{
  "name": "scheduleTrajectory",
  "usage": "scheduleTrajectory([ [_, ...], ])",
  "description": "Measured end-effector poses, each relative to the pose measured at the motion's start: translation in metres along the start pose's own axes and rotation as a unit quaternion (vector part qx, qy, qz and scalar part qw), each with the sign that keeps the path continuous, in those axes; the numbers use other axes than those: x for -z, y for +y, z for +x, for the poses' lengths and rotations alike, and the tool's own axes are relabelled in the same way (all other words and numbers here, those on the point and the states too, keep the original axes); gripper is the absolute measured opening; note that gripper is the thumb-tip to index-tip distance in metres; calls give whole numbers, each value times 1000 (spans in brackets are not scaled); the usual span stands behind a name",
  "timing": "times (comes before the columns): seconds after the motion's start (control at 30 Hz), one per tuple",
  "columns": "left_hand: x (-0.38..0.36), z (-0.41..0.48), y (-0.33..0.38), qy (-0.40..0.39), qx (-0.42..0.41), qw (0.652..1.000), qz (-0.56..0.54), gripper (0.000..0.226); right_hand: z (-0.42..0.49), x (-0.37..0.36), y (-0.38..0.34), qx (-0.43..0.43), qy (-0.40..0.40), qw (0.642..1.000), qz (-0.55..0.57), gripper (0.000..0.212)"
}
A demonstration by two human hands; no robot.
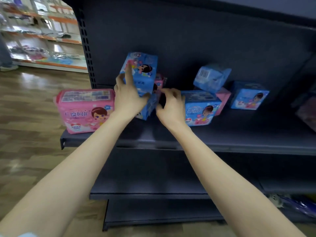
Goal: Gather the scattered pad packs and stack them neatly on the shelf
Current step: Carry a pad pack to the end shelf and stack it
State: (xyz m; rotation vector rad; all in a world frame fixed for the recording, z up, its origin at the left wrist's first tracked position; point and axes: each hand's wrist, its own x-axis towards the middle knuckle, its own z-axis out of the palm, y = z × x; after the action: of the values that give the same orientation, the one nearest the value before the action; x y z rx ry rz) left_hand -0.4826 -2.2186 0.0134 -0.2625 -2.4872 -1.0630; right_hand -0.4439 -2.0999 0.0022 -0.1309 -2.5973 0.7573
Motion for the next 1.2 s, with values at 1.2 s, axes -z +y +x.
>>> scheduleTrajectory([
  [1.2,-85,42,22,33,166,980,-107,103,51,13,40,22,-195,952,-237,52],
])
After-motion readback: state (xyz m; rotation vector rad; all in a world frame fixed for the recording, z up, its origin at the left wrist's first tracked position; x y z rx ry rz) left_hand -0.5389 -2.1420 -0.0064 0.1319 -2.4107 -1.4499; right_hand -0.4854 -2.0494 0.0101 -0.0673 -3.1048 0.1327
